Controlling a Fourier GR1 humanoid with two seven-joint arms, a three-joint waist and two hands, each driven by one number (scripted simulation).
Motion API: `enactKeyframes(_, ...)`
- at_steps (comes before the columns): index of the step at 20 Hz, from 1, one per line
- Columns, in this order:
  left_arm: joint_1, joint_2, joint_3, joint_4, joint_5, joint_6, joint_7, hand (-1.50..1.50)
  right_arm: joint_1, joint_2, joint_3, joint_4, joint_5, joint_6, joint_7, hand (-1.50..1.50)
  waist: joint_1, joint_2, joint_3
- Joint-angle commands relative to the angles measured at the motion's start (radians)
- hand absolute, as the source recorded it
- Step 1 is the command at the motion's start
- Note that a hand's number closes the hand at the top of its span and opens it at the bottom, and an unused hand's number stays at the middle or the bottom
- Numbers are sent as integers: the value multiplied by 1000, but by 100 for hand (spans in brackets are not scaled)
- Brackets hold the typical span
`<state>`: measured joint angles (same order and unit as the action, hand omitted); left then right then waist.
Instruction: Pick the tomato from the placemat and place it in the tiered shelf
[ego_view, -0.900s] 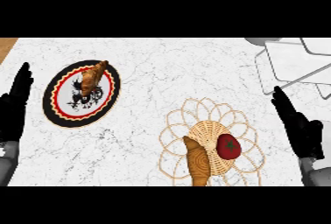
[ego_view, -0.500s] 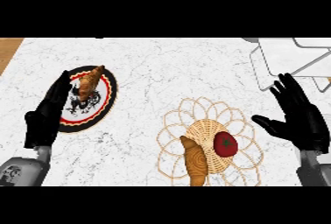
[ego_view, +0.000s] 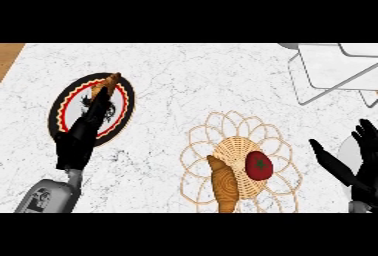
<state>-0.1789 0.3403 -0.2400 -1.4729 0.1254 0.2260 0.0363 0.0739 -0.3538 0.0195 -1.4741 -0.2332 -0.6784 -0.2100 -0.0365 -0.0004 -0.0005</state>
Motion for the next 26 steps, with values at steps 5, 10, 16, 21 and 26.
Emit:
enactKeyframes(5,-4,-64,-32,30,-33,-10,-5,0,186,-38,48,-237,-42,182,-15,-150,22,-3,-1)
enactKeyframes(10,-2,-70,-27,32,-45,-9,-16,0,228,-207,151,-391,102,180,206,-150,28,-4,-3)
enactKeyframes(16,-20,-73,-26,25,-52,-23,14,0,160,-428,132,-577,181,222,608,-150,36,-3,-3)
enactKeyframes(21,-77,-75,-11,59,-46,-43,28,0,67,-574,221,-630,233,364,868,-150,48,3,-4)
enactKeyframes(26,-55,-74,-8,31,-55,-42,20,0,-8,-684,264,-769,277,469,1162,-150,50,0,-3)
